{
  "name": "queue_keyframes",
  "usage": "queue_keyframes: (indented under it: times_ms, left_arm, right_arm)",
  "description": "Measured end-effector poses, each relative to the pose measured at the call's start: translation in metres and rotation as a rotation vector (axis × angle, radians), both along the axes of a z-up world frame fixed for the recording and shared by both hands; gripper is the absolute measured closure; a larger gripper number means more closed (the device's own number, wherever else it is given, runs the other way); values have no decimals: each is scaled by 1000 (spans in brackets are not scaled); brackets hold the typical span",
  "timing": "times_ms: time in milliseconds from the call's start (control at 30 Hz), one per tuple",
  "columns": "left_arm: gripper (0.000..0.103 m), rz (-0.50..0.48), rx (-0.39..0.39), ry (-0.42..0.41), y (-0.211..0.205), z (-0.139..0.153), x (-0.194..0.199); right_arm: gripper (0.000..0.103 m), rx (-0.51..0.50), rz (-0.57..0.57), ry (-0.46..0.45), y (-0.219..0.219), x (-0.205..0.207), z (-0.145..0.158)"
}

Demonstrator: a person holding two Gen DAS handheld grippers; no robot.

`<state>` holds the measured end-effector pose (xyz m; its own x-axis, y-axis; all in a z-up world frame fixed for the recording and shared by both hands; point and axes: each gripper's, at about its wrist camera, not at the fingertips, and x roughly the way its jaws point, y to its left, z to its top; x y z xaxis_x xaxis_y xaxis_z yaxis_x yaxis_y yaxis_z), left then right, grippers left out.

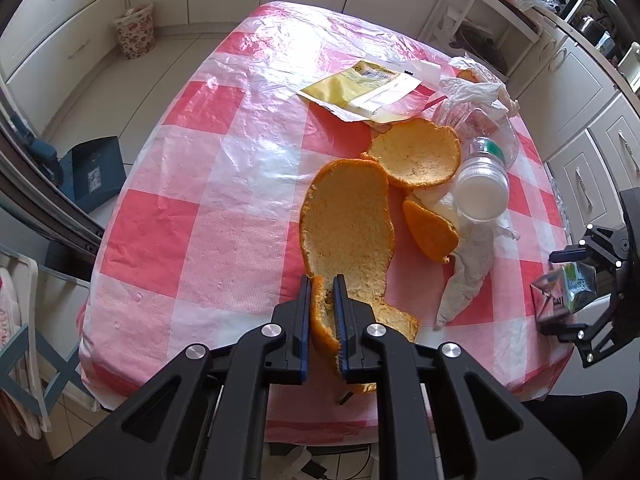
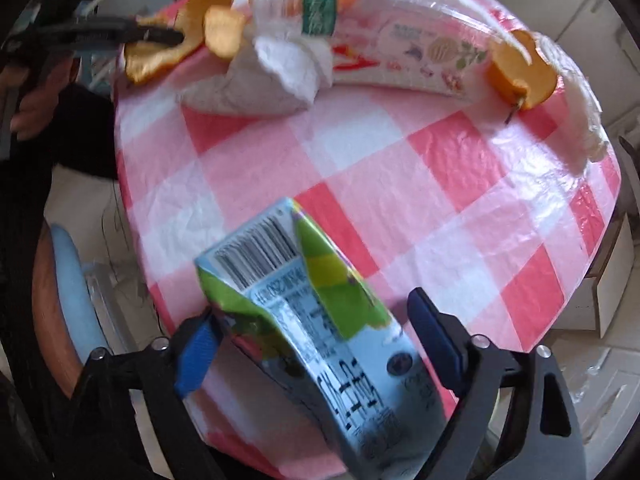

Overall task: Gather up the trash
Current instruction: 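Open the right tool over the yellow basin while the left tool lifts the orange peel, then carry the orange peel to the yellow basin and open the left tool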

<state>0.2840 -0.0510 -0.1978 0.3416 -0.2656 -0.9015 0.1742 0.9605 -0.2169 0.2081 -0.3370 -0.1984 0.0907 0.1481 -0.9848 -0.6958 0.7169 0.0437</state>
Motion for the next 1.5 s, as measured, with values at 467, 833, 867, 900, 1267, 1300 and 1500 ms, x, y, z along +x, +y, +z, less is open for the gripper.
queue_keyframes:
  times_ms: [467, 833, 867, 900, 1267, 1300, 1500]
  left_arm:
    - [97, 44, -55, -82, 16, 27, -10]
    - [98, 65, -141, -145, 27, 50, -18]
    - [98, 65, -139, -139, 26, 48, -18]
    - [98, 65, -138, -132, 25, 47, -17]
    - [98, -46, -268, -197, -2, 75, -29]
    - [98, -71, -282, -218, -10, 84, -32]
    - [98, -283, -339, -223, -122, 112, -48]
  right_arm:
    - [39, 463, -557, -262, -104, -18, 77]
    - [92, 496, -936, -310, -219, -45, 64]
    - [91, 488, -939, -293, -216, -45, 59]
    - [89, 470, -938, -279, -214, -43, 55]
    - [45, 454, -1050, -410, -233, -55, 81]
    - [44, 469, -1058, -433, -234, -57, 88]
    - [40, 563, -1085, -627, -242, -79, 138]
